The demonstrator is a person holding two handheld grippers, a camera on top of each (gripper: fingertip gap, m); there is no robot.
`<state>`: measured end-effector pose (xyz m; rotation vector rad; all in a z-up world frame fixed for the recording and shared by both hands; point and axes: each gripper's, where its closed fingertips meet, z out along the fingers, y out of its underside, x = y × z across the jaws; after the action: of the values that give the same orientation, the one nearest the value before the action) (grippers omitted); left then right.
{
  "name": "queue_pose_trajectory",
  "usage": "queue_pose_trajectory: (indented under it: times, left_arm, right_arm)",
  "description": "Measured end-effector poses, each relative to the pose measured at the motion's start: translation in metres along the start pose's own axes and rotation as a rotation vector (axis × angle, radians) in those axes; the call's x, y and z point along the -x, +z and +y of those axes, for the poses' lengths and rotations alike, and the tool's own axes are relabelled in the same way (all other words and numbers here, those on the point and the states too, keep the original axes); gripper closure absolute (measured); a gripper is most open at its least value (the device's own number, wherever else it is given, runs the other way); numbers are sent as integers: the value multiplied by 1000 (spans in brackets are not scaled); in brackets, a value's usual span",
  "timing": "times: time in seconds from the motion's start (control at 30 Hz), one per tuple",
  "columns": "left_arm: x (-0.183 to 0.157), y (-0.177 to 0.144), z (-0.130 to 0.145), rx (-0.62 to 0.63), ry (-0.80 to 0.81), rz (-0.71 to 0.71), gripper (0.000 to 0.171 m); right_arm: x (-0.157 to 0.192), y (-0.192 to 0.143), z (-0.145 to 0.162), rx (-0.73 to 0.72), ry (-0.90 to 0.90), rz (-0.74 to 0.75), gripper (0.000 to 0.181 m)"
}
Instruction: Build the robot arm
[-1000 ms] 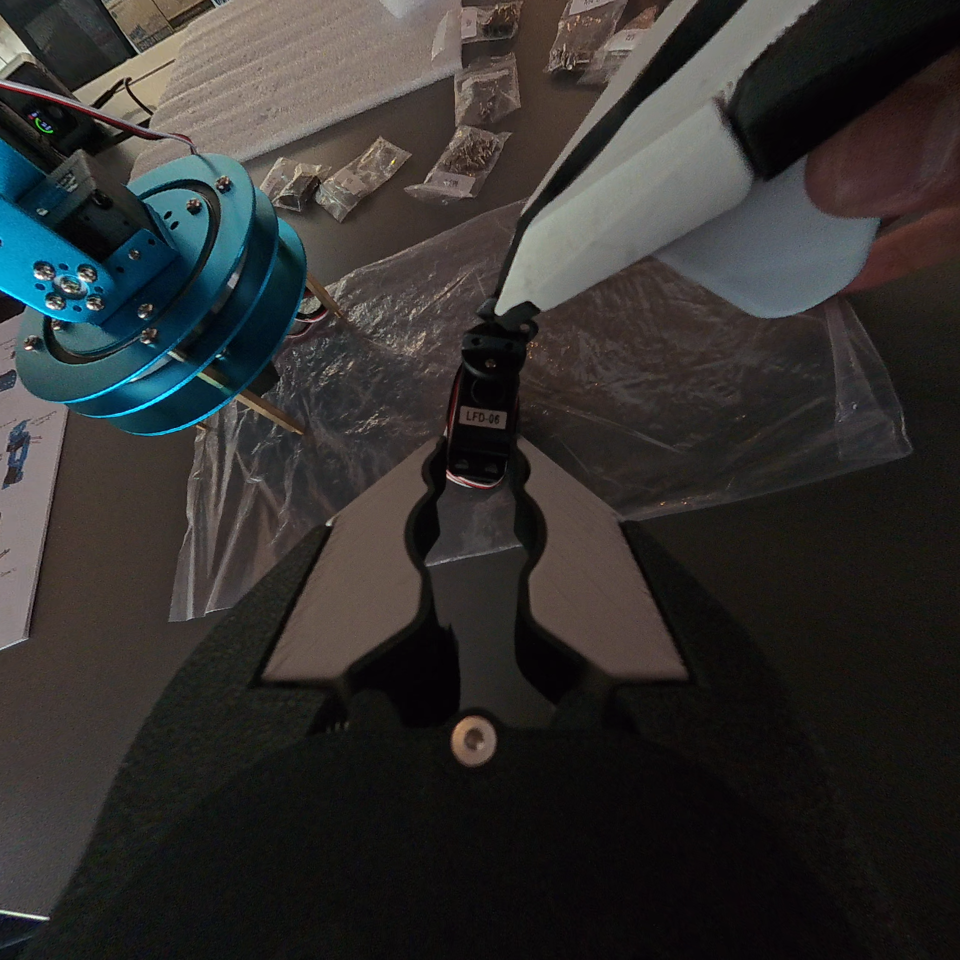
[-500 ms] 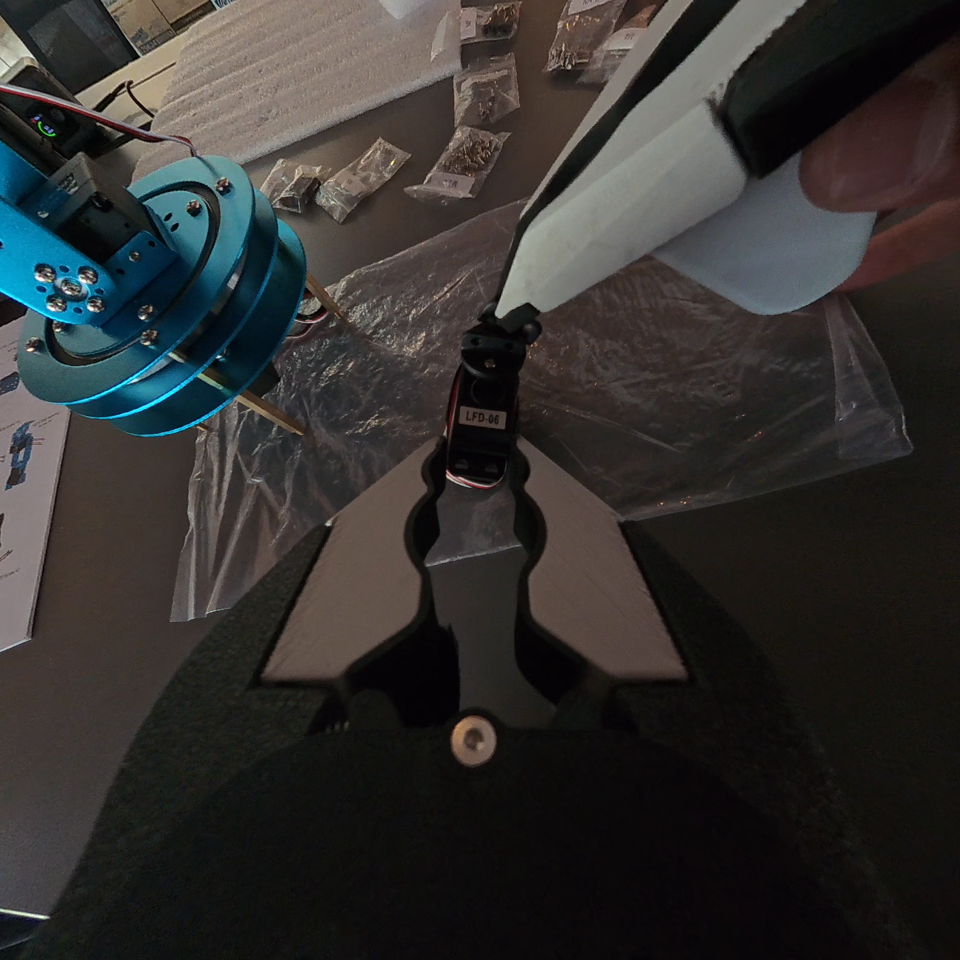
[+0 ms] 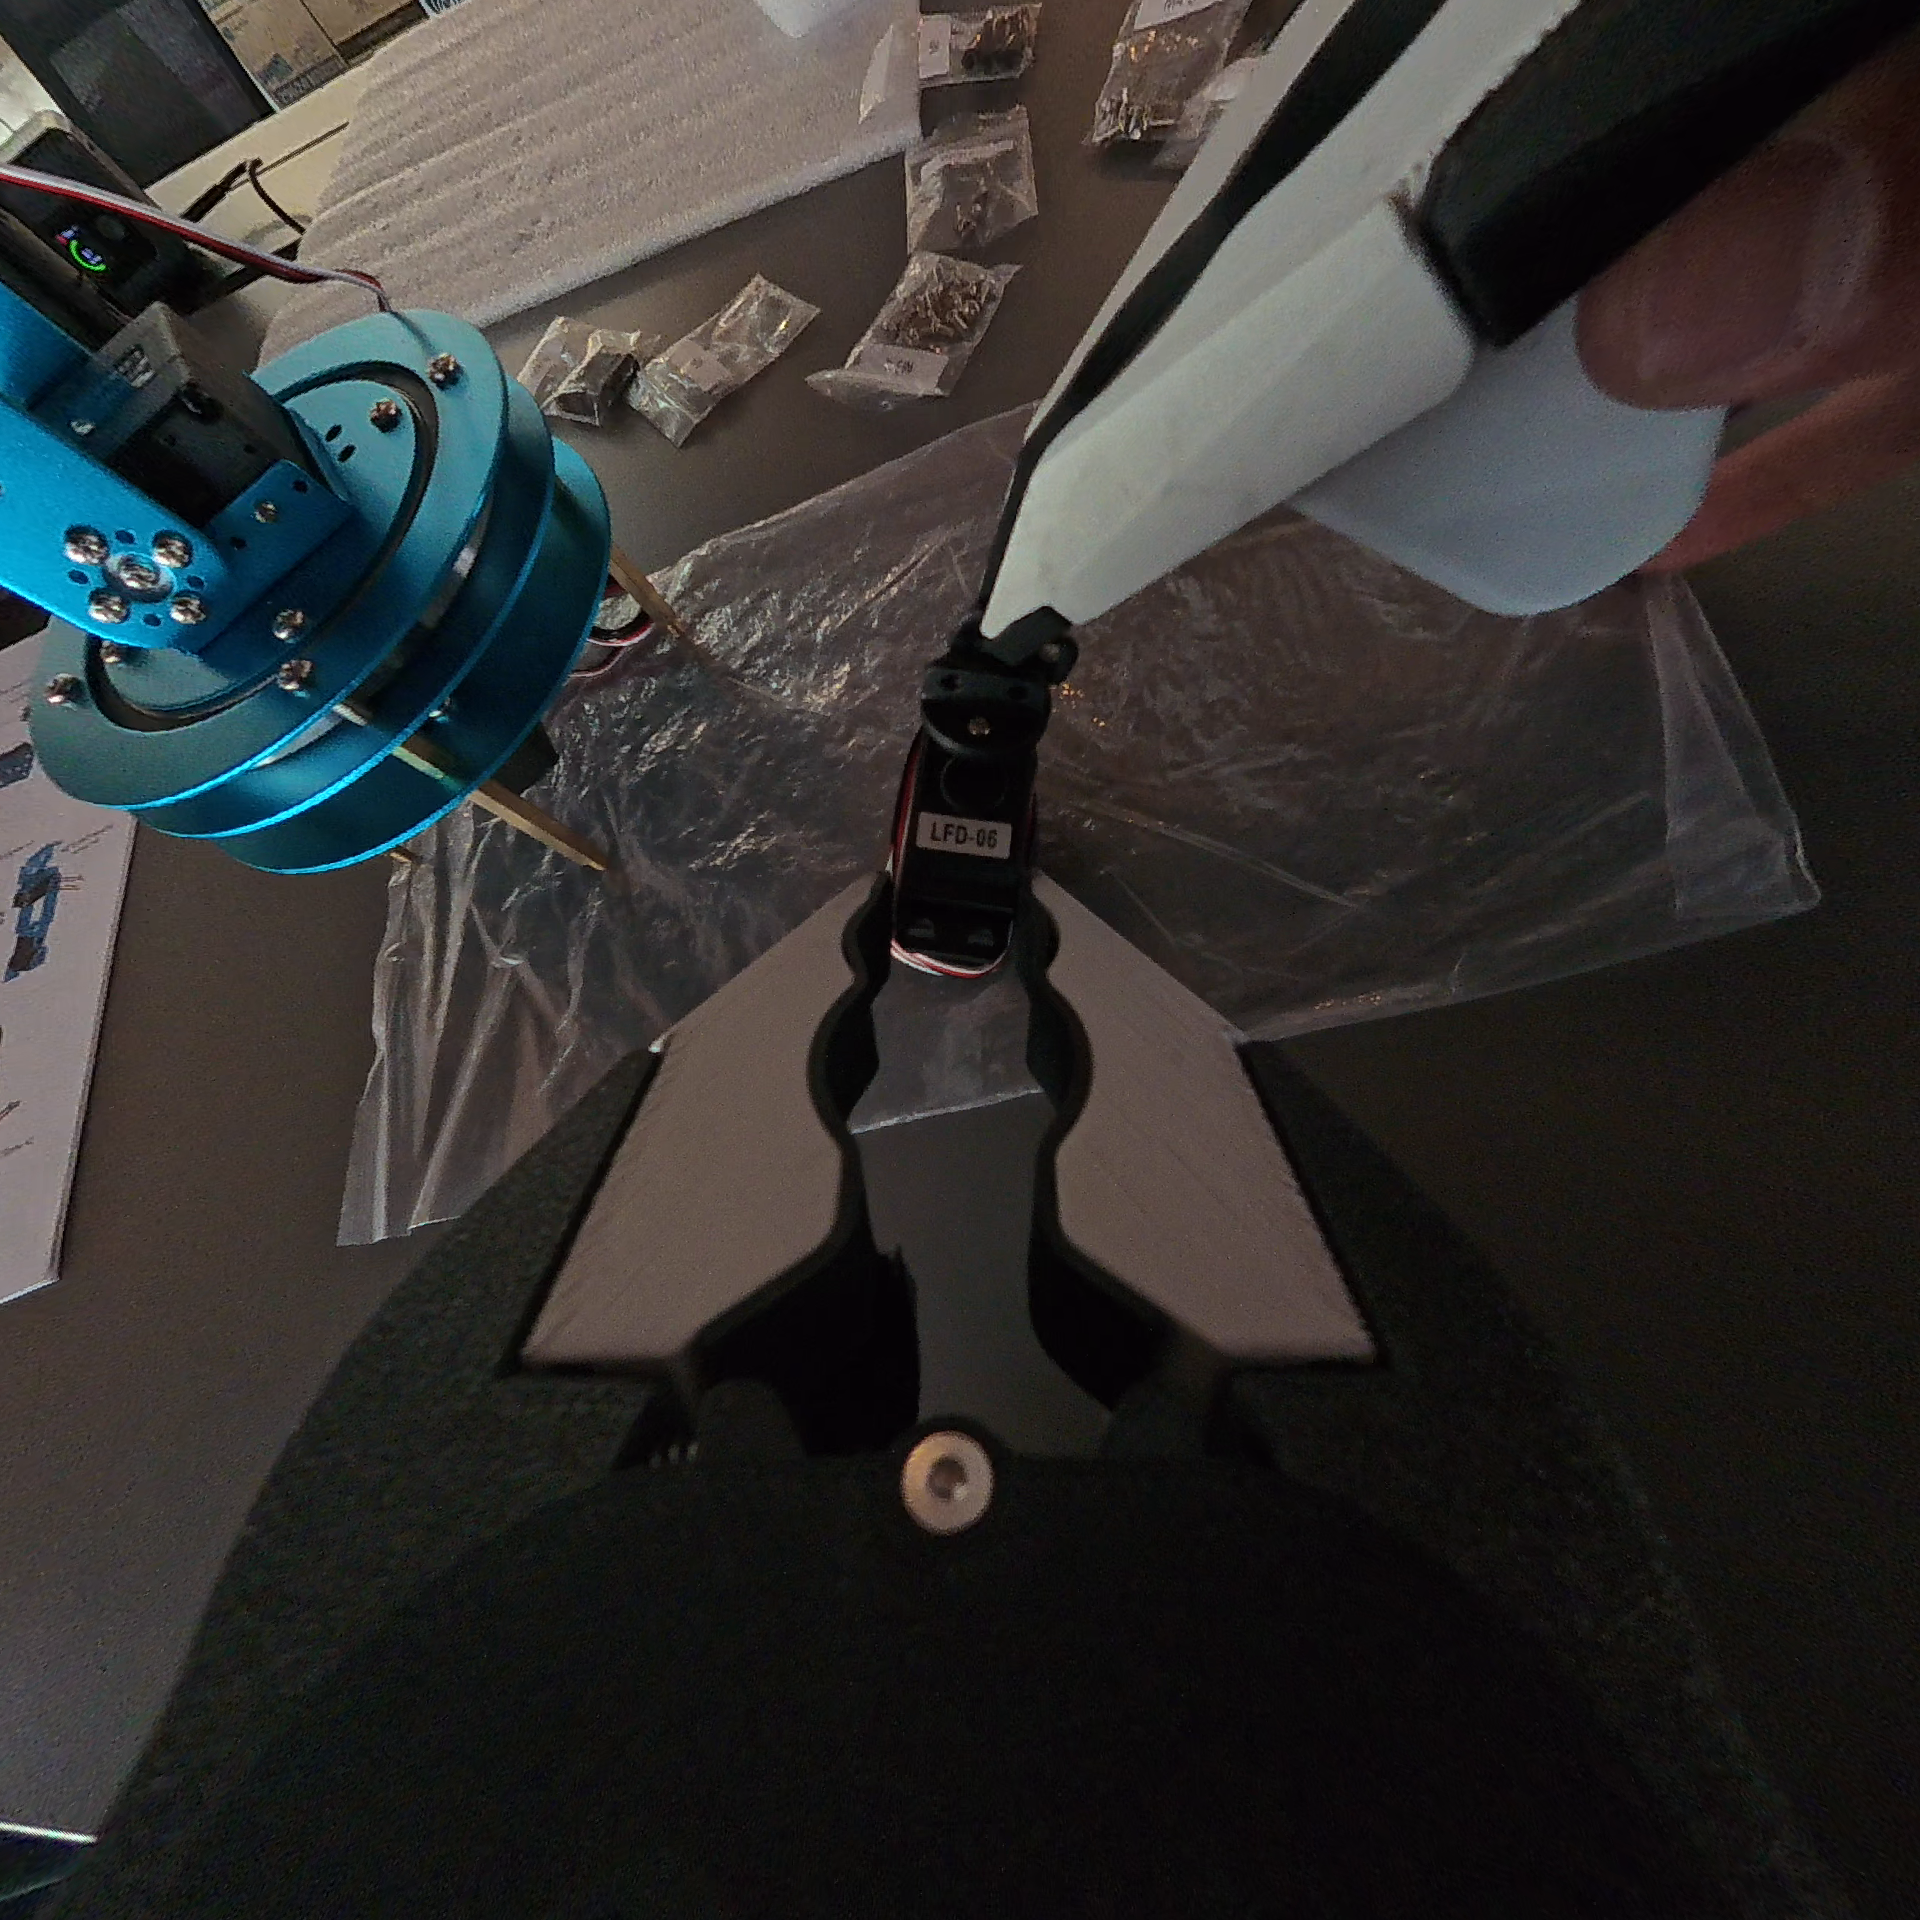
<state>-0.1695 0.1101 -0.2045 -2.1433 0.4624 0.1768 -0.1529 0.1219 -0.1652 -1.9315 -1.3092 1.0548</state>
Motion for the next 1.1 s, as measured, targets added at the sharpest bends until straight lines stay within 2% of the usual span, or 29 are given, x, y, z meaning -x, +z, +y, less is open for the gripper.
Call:
queue_pose_trajectory:
  times: [0.57,0.77,1.1]
  left_arm:
    - [0,1,0,5,-26,55,149]
    - [1,4,-1,9,-22,107,149]
    - [3,8,-2,67,-113,270,149]
  right_arm:
    - [-2,5,-2,91,78,-75,178]
    - [-5,7,-4,138,229,-136,177]
    - [-8,14,-11,146,440,-213,177]
